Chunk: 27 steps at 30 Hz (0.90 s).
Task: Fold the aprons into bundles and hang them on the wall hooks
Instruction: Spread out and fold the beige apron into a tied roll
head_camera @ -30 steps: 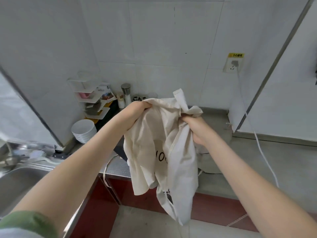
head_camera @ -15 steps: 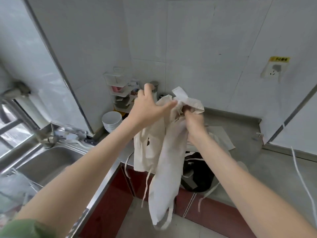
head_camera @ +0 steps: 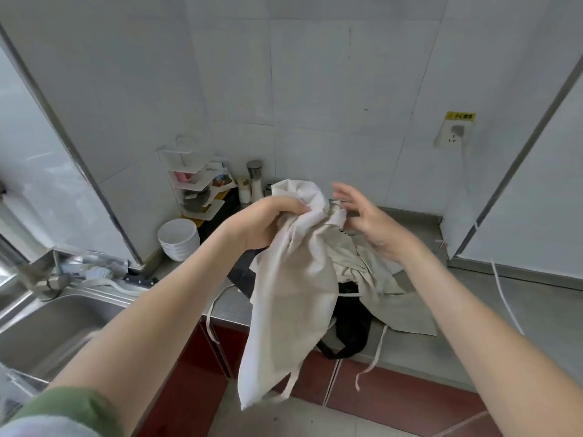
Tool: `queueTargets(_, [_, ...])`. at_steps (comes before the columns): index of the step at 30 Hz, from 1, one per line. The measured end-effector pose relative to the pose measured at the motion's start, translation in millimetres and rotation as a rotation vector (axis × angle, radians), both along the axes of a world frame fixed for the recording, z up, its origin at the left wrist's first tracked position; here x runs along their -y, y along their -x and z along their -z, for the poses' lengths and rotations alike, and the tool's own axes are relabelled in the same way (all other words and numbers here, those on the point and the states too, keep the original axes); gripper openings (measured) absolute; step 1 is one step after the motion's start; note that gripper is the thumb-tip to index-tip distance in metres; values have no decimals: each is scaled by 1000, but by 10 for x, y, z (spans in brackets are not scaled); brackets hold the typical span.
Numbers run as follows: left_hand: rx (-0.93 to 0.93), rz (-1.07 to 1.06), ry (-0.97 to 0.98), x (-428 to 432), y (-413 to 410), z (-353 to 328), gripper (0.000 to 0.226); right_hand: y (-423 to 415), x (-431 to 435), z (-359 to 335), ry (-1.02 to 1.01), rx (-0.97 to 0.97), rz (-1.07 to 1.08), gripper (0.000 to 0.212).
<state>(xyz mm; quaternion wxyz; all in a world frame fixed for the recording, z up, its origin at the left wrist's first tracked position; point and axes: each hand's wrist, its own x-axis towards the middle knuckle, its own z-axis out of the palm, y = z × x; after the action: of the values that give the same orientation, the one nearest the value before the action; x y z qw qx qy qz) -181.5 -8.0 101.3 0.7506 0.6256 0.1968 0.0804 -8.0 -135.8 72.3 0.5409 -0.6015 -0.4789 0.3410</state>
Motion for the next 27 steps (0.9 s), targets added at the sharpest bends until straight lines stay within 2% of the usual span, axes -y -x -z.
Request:
queueTargets(1, [6,48,32,31,-17,-5,17,9,26,0,50,-16,-104,61])
queueTargets(2, [7,84,58,57,-36,-15,20,35,48,-8,101,-24,-190,60])
queueTargets(5, [4,108,108,77,-100,3,17,114,148,10,197,-47,-310,43])
queueTargets(7, [5,97,128,72,-123,23,16,110,202,47,168,-61,-248,32])
queueTargets(10, [-20,72,117,22,-164,94,26,21,278,83,132,-151,-110,20])
queueTargets(13, [-98,-3,59,-33,-252,190,27,-88,406,107,181,-18,10,8])
queueTargets(16, [-241,-137,-124,-35,-396,295,45,-221,520,188,147,50,189,23])
queueTargets(17, [-308,-216,-188,-61,-482,338,41,-264,548,214,117,62,277,26])
queueTargets(19, [-466,-345,-284,-28,-605,377,19,-339,622,252,79,85,430,23])
queueTargets(21, [-579,-414,-394,-23,-667,427,12,-383,705,260,92,51,444,12])
queueTargets(22, [-548,-469,-408,-4,-714,443,10,-397,758,249,134,49,416,11])
queueTargets(23, [-496,-513,-410,-13,-763,472,8,-418,802,234,209,93,379,25])
queueTargets(25, [-410,-547,-418,-36,-805,553,13,-453,871,224,424,326,310,62])
queueTargets(26, [-366,-554,-396,-16,-829,567,17,-473,896,252,516,475,308,73])
queueTargets(27, [-317,-569,-355,2,-844,562,20,-497,895,292,574,582,333,73])
